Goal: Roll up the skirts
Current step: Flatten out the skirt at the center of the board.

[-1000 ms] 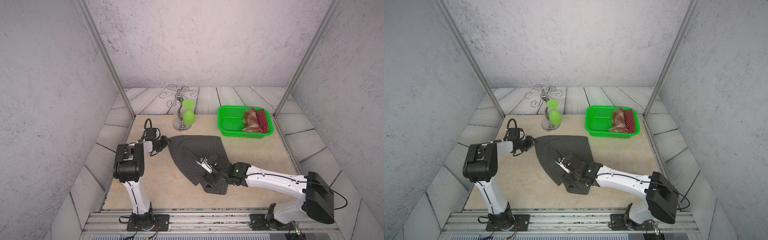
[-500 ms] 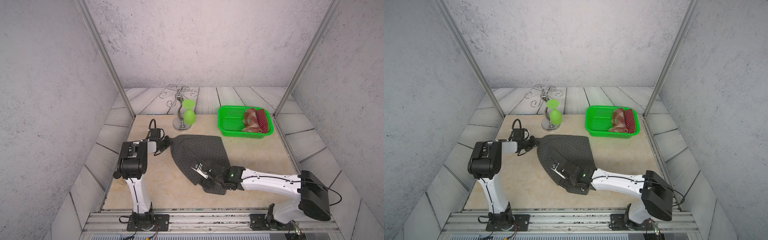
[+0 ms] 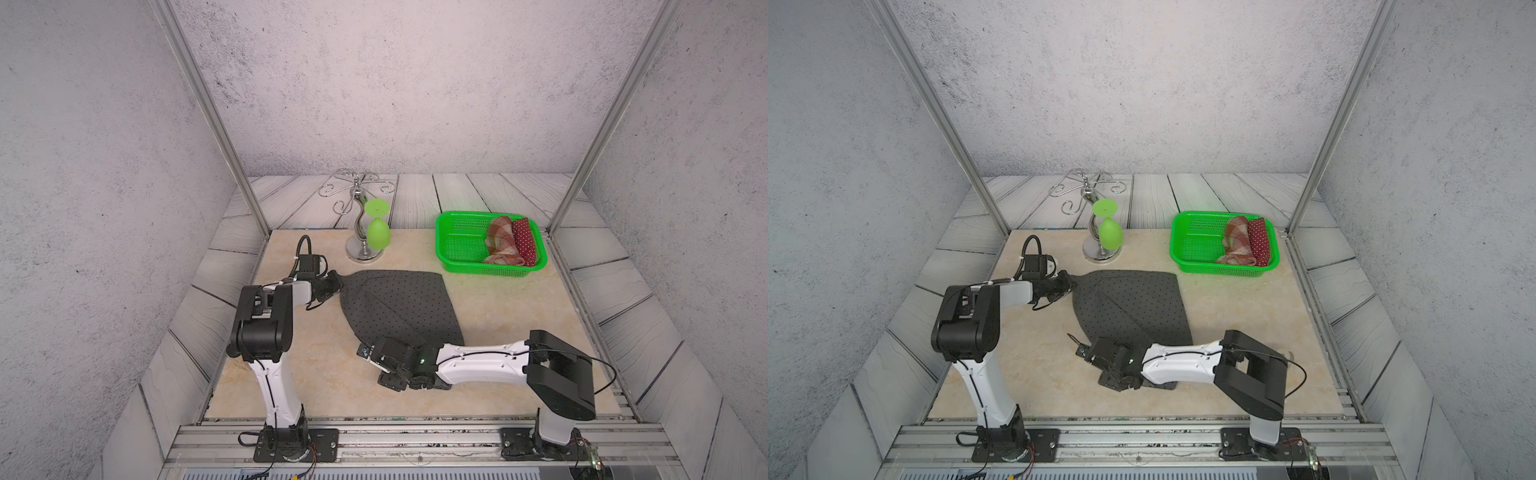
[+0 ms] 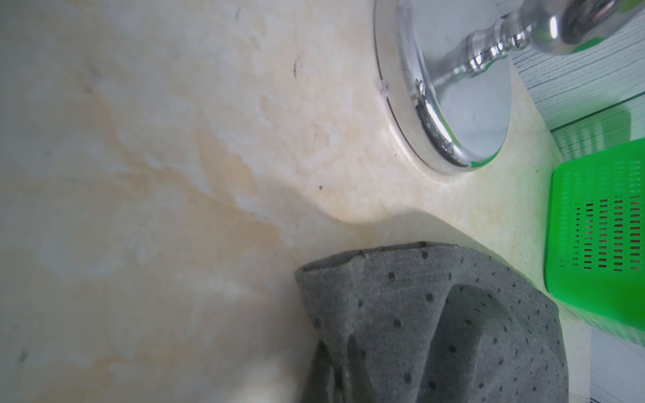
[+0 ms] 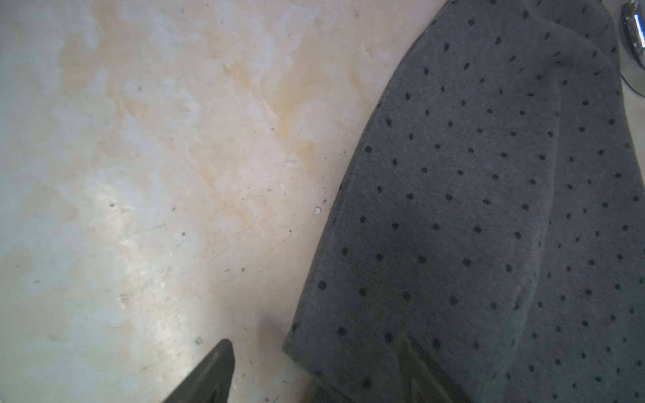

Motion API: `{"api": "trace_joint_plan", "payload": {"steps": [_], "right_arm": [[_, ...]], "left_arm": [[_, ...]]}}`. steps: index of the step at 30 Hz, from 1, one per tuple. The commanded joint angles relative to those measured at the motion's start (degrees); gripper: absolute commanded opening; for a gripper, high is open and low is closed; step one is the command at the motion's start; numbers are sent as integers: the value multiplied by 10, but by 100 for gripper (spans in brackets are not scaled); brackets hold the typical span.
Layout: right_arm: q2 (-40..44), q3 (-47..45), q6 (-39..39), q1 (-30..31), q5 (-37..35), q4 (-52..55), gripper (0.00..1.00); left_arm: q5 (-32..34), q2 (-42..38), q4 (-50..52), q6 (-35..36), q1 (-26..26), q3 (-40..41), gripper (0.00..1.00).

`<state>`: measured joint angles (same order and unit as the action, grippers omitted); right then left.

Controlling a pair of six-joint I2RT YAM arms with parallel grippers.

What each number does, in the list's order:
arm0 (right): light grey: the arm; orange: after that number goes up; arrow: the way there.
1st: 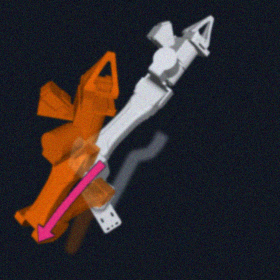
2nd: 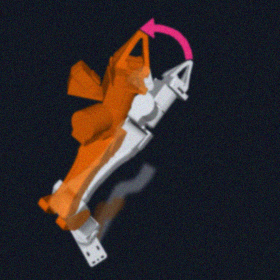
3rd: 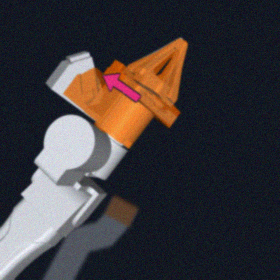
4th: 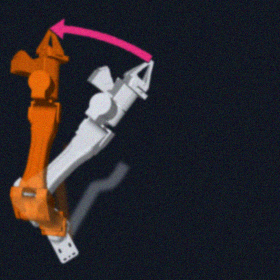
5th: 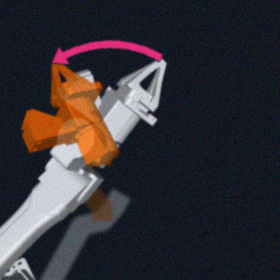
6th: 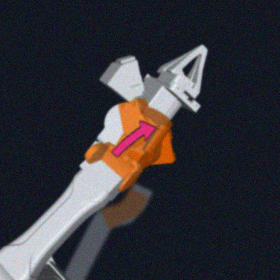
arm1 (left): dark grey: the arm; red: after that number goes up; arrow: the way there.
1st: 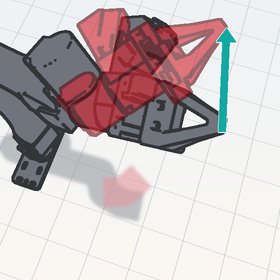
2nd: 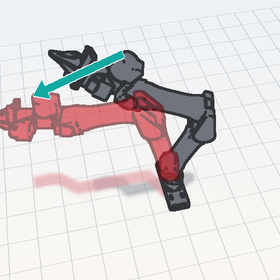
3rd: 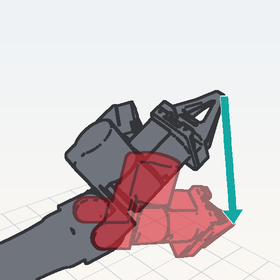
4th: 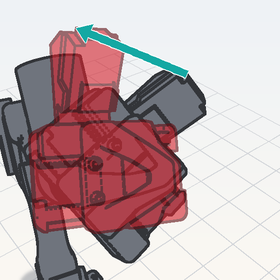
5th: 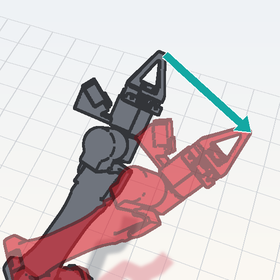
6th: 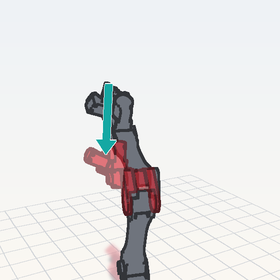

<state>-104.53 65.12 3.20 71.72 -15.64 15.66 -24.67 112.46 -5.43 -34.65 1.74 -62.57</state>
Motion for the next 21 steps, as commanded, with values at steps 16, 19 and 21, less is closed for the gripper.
{"api": "trace_joint_plan", "payload": {"steps": [16,19,21], "right_arm": [[-36,56,-39,-29,-104,20,0],[62,27,-41,-47,-101,39,0],[137,7,-45,-64,-93,59,0]], "left_arm": [[-14,-75,91,43,4,-77,0],[-44,-94,127,48,18,-122,0],[-48,-105,168,66,41,-164,0]]}}
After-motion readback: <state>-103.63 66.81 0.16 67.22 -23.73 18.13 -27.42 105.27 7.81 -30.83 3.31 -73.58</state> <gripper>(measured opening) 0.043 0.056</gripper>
